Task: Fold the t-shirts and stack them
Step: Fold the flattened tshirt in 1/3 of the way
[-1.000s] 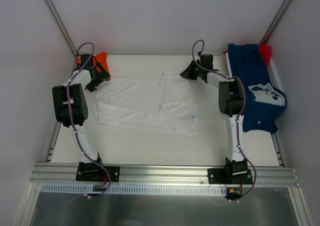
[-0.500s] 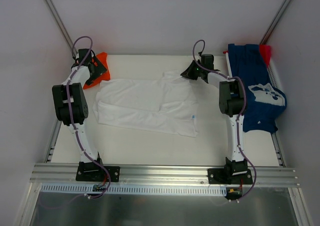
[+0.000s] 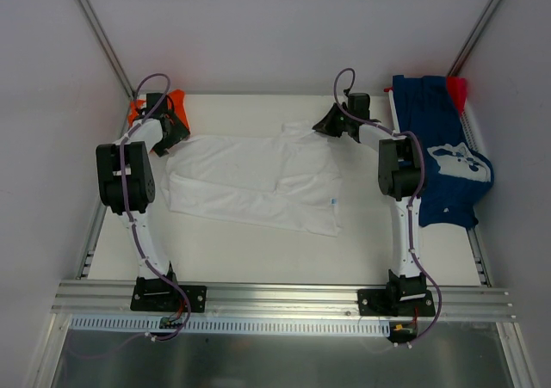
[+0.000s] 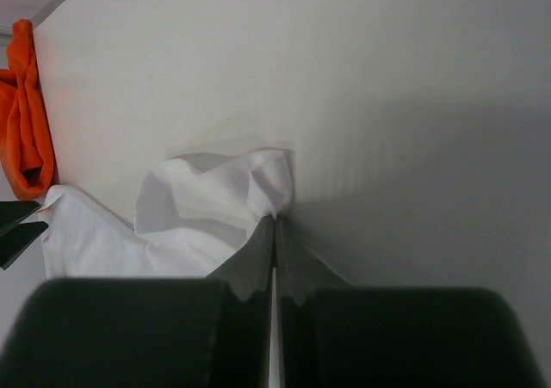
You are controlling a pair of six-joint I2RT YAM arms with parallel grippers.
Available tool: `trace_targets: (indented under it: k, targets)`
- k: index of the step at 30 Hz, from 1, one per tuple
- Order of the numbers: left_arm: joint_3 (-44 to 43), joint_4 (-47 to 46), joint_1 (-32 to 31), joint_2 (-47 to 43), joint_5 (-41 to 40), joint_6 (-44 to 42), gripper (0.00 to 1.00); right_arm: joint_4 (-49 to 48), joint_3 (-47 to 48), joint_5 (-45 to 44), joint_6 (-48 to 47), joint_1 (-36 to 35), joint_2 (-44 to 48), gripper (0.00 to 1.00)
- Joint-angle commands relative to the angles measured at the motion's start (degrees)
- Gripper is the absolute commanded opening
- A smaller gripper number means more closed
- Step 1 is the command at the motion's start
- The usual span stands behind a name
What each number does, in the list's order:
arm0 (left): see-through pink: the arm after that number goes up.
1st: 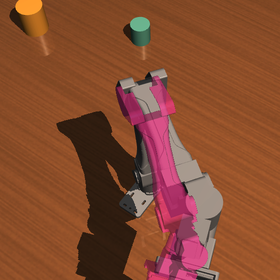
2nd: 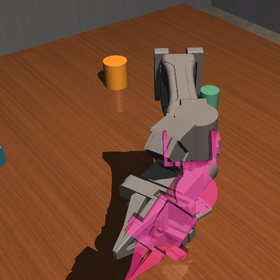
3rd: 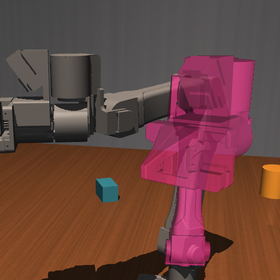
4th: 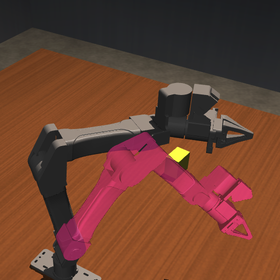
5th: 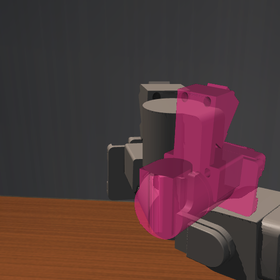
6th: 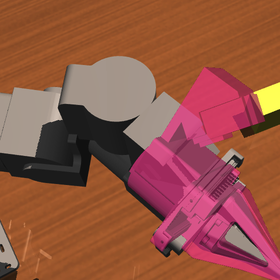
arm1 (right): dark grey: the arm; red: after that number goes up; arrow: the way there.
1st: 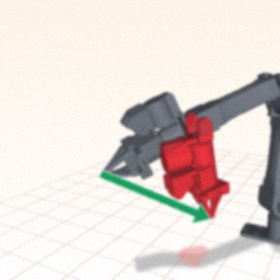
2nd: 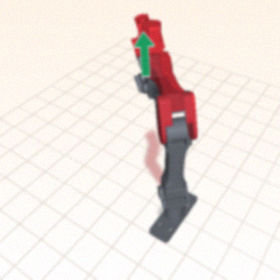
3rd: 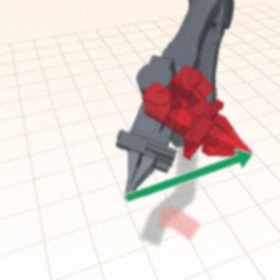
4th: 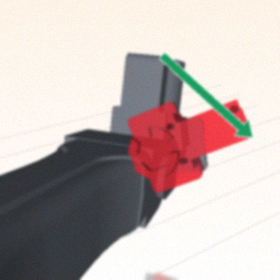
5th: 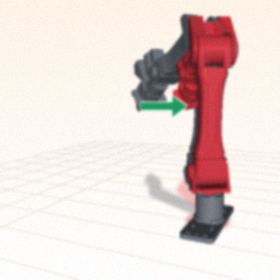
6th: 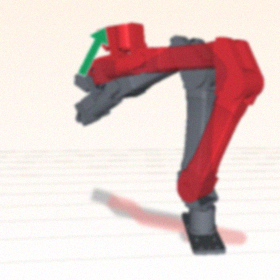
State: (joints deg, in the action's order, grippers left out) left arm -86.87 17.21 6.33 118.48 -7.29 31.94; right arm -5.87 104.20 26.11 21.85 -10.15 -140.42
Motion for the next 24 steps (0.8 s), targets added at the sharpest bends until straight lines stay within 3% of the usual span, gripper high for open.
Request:
trace_targets:
  k: [1, 24]
  targets:
    - [-2.1, 0.0, -0.4, -2.5, -1.5, -1.2, 0.75, 1.4, -1.4, -0.6, -1.0, 0.6, 2.7, 0.00]
    - [-6.1, 0.5, 0.9, 1.3, -2.6, -2.3, 0.73, 1.6, -0.8, -0.4, -1.1, 0.7, 2.4, 0.00]
